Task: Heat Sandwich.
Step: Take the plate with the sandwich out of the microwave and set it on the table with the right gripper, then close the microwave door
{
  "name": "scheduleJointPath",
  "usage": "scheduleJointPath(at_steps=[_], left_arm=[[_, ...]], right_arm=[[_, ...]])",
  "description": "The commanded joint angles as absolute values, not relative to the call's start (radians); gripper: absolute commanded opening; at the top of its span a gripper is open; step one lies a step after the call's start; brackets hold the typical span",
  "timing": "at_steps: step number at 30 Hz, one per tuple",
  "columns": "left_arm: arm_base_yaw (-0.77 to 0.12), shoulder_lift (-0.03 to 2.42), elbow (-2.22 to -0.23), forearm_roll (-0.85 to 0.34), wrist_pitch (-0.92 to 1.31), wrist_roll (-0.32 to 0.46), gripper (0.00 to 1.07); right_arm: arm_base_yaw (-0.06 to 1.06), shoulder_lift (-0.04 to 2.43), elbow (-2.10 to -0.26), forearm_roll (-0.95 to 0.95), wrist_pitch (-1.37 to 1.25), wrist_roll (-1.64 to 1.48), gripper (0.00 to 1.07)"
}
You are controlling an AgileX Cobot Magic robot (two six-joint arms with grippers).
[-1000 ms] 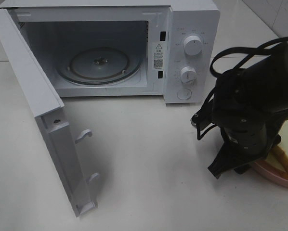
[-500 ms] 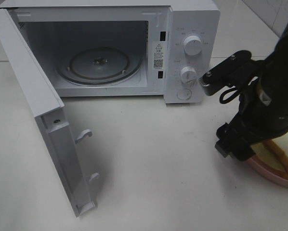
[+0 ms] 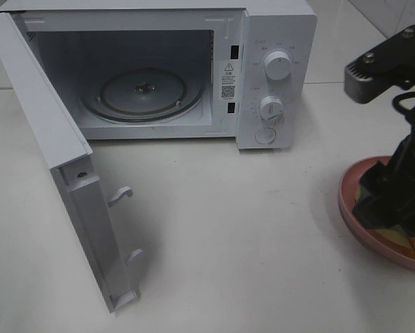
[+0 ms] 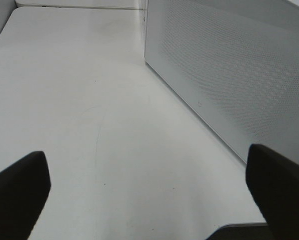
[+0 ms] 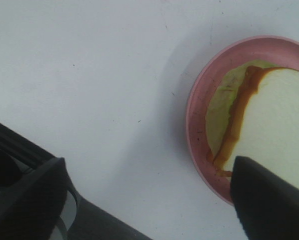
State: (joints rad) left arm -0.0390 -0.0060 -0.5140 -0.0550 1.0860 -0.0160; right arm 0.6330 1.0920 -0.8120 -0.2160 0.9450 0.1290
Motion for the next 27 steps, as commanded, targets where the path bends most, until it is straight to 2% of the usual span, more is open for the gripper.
scheduleJointPath(at_steps=[1,21,26,27], left_arm=[[-0.038,-0.011,-0.515,-0.053,1.073,-0.017,1.0],[-0.038,-0.011,-0.515,-0.053,1.073,-0.017,1.0],[-0.038,-0.011,-0.515,-0.053,1.073,-0.017,1.0],[-0.038,-0.011,-0.515,-0.053,1.073,-0.017,1.0]], right_arm=[[0.635,1.004,-0.813,-0.191,0.983,0.09,0.82],[0.632,0.52,-0.813,-0.179,1.144,0.068,0.79],[0.619,0.419,-0.753,-0.177,1.145,0.077,0.78],[0.585,0.386,-0.714,-0.175,1.146,0.079,0.77]])
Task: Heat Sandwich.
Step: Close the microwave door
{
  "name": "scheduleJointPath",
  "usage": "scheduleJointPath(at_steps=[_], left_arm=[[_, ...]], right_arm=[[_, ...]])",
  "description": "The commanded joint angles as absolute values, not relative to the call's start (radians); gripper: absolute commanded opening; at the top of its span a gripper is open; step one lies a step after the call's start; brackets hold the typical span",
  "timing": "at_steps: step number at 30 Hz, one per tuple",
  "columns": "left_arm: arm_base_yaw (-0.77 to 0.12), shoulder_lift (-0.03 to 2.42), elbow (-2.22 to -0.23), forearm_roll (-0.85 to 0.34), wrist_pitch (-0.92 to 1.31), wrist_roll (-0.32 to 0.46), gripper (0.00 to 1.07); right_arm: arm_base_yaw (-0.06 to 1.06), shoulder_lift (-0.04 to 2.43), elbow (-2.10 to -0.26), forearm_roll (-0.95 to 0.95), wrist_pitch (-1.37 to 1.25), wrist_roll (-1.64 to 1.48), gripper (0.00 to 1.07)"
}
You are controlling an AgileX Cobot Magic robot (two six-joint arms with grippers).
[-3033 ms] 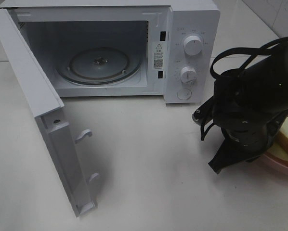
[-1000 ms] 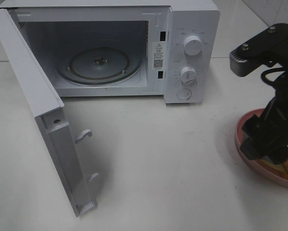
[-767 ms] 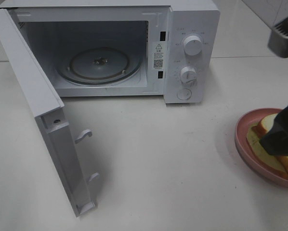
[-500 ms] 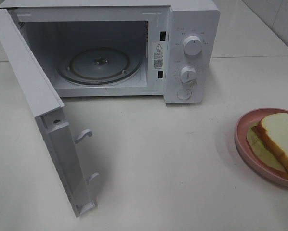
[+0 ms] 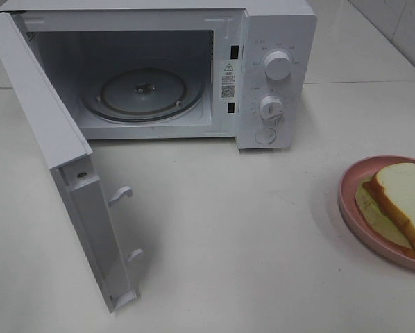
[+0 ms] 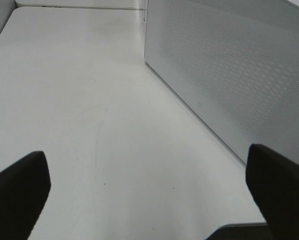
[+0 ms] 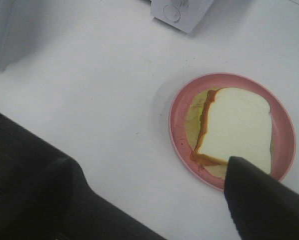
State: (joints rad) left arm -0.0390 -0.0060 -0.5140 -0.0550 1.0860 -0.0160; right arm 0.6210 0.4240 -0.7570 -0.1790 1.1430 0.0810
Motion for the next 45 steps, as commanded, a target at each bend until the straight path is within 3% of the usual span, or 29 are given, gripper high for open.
scheduleJointPath(at_steps=[1,13,27,45], left_arm=[[-0.038,-0.011,-0.515,-0.053,1.073,-0.017,1.0],[-0.038,-0.011,-0.515,-0.053,1.073,-0.017,1.0],[-0.038,-0.011,-0.515,-0.053,1.073,-0.017,1.0],[-0.038,-0.01,-0.515,-0.054,1.073,-0.017,1.0]], right_arm=[[0.566,0.369,-0.698,-0.175,1.145,0.079,0.77],[0.321,0.178,-0.582,-0.095,1.02,0.079,0.76],[0.16,0.047,-0.5,-0.067,0.995,0.078,0.76],[0.107,-0.031,-0.5,-0.065,0.995,0.068,0.76]])
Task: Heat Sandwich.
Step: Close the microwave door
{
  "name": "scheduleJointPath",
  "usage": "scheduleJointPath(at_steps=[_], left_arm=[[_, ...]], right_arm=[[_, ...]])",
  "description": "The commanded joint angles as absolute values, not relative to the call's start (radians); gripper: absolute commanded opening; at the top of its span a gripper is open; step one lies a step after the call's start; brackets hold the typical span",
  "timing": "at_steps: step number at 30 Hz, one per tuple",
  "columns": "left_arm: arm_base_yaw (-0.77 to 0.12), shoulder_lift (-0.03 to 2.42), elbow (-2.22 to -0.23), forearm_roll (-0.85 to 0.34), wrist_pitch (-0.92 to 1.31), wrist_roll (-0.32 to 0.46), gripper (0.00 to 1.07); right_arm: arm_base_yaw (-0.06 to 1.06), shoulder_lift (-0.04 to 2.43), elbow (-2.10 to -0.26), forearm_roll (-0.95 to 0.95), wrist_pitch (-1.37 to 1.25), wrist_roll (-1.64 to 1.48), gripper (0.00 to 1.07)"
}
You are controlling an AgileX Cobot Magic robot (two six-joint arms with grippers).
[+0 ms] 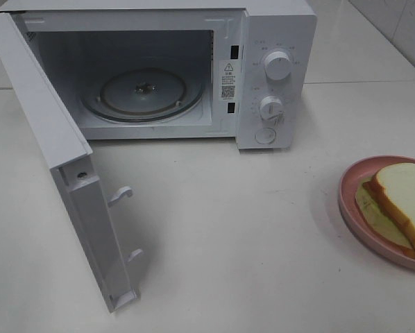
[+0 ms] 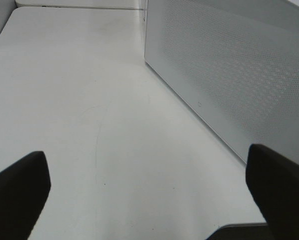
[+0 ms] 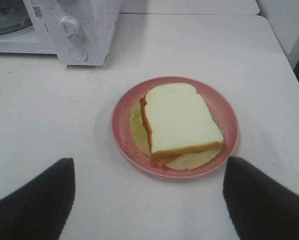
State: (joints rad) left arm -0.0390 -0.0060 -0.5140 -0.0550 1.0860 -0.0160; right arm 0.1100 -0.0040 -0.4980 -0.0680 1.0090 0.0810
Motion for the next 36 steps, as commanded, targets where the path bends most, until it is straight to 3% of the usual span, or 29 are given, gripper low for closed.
scheduleJointPath(at_steps=[1,36], left_arm=[[-0.038,-0.01,-0.515,-0.054,1.073,-0.017,1.0],[-0.038,-0.01,-0.515,-0.054,1.073,-0.017,1.0]], right_arm=[[0.107,-0.031,-0.5,-0.065,0.995,0.068,0.76],[0.107,-0.031,-0.5,-0.066,0.995,0.068,0.76]])
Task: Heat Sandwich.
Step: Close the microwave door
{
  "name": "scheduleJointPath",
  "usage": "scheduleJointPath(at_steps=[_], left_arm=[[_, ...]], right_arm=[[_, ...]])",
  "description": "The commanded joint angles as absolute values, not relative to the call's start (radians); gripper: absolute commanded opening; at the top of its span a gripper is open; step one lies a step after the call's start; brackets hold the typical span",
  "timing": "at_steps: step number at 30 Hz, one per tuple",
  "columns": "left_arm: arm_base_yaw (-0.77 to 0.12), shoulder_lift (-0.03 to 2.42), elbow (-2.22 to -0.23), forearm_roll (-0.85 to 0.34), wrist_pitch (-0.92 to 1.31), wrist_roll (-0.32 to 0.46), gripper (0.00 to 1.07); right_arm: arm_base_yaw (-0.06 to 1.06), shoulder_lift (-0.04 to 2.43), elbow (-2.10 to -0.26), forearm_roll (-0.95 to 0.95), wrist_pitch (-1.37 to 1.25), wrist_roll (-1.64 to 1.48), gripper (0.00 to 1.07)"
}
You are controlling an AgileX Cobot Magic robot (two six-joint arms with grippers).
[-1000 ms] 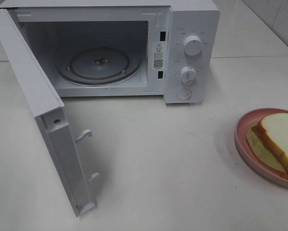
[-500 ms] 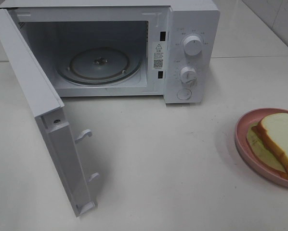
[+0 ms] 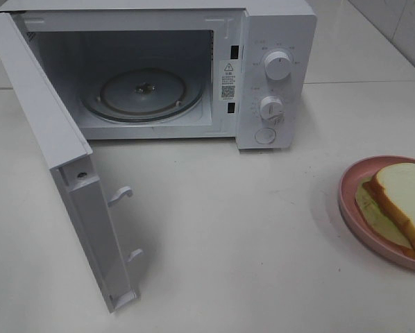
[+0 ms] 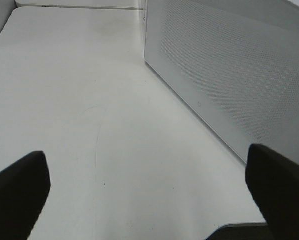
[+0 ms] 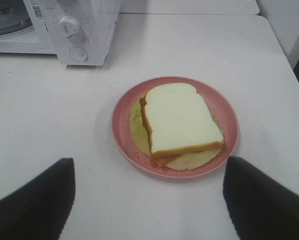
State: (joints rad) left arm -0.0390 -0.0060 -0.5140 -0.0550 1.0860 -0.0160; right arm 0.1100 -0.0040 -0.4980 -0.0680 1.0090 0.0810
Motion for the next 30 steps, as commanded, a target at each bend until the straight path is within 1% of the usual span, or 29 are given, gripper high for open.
scheduleJointPath(at_steps=[1,11,16,18,22,24,25,26,27,29,30], left_arm=[[-0.038,-0.01,-0.515,-0.054,1.073,-0.017,1.0],[-0.038,-0.01,-0.515,-0.054,1.073,-0.02,1.0],[-0.038,-0.009,-0.529,-0.081,1.057,-0.02,0.99],[-0.038,0.007,-0.551,-0.099,1.029,-0.02,0.97],[-0.038,0.06,-0.557,-0.097,0.969,-0.02,0.94],[-0.038,0.101,-0.557,-0.095,0.944,-0.02,0.91],[-0.038,0.145,-0.557,-0.095,0.925,-0.02,0.87],[-0.038,0.145,-0.557,-0.095,0.925,-0.02,0.87],[-0.038,0.165,-0.557,-0.094,0.917,-0.02,0.85],[-0.038,0.216,-0.557,-0.094,0.908,-0.018,0.78],[-0.038,0.26,-0.557,-0.094,0.895,-0.018,0.68]], right_arm=[[0.107,-0.031,-0.5,-0.066,0.995,0.068,0.76],[0.107,-0.031,-0.5,-0.066,0.995,0.069,0.76],[0.107,-0.031,-0.5,-0.066,0.995,0.069,0.76],[0.107,-0.031,-0.5,-0.067,0.995,0.069,0.76],[0.107,-0.031,-0.5,-0.067,0.995,0.071,0.76],[0.107,-0.031,-0.5,-0.067,0.995,0.071,0.76],[0.107,-0.031,-0.5,-0.067,0.995,0.071,0.76],[0.107,-0.031,-0.5,-0.067,0.995,0.071,0.76],[0.107,-0.031,-0.5,-0.067,0.995,0.071,0.76],[0.107,-0.031,-0.5,-0.067,0.995,0.071,0.76],[0.107,-0.031,-0.5,-0.067,0.995,0.071,0.76]])
